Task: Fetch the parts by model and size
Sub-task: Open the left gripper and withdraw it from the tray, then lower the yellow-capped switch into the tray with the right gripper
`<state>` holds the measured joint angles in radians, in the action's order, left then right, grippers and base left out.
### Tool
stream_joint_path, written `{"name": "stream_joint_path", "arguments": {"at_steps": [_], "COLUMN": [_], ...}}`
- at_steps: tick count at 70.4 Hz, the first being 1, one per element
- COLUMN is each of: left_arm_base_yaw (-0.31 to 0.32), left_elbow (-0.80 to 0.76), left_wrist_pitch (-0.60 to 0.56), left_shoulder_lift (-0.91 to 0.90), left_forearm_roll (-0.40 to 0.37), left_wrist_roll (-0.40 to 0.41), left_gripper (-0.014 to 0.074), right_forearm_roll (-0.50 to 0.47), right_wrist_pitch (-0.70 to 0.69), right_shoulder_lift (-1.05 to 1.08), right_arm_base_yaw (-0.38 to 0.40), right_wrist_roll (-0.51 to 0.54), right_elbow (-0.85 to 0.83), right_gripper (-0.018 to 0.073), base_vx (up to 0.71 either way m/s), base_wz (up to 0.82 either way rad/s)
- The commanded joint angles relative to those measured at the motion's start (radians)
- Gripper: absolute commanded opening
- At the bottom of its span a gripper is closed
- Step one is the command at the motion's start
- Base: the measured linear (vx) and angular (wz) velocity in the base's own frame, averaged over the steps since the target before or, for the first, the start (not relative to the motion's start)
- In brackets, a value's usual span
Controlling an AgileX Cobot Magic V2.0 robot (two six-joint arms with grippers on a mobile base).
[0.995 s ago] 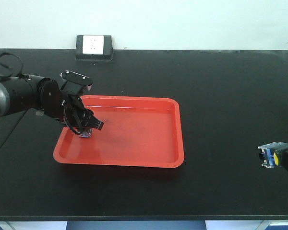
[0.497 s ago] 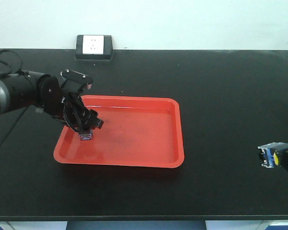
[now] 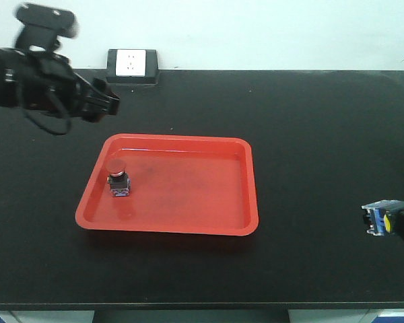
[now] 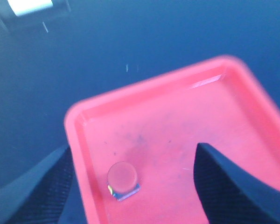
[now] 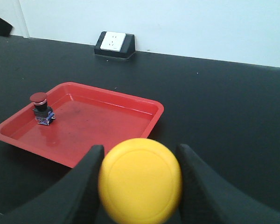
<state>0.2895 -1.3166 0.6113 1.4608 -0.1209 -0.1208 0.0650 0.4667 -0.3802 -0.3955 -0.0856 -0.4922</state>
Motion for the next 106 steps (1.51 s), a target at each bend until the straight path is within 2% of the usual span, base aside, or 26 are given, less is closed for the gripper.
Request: {"name": "stream_joint_path", "arguments": {"at_steps": [1,26,38,47,61,79,106], "left_arm_base_yaw": [0.009,0.009,0.009,0.009,0.009,0.009,0.009], "left_elbow": [0.033,0.379,0.517,0.609,0.751,0.873,0.875], "left_wrist_pitch": [-0.058,-0.128,-0.125,-0.118,-0.093,-0.099,-0.097], "left_shoulder_lift": [-0.136,-0.592,-0.841,-1.017,-1.216,-1.298,-1.298], "left_forearm_roll": [-0.017,-0.018,-0.018,-0.056,-0.069,-0.069,-0.069], "left_wrist_roll": [0.008,0.008,0.008,0.008,0.008,0.008,0.008], "left_gripper": [0.0523,0.0523,0.0523,0.0523,0.0523,0.0523,0.0523], "right_forearm_roll": [0.010,0.010,0.010,0.010,0.010,0.010,-0.016], "right_wrist_pitch": [-0.080,-0.080,-0.080,-0.080,-0.081,-0.088,-0.147], "right_shoulder_lift": [-0.010,-0.010,-0.010,-0.010,-0.010,-0.010,-0.106], "right_arm_base_yaw": [0.003,0.003,0.003,0.003,0.003,0.003,0.003], "right_wrist_roll": [0.005,0.005,0.005,0.005,0.005,0.005,0.001], "right_elbow": [-0.030,-0.030,-0.030,-0.030,-0.030,-0.030,-0.057], "right_gripper": [-0.0010,-0.0010,-0.0010,-0.0010,-0.0010,-0.0010,-0.0008], "base_vx": [0.00,0.00,0.00,0.00,0.00,0.00,0.00], "base_wz": [0.00,0.00,0.00,0.00,0.00,0.00,0.00]}}
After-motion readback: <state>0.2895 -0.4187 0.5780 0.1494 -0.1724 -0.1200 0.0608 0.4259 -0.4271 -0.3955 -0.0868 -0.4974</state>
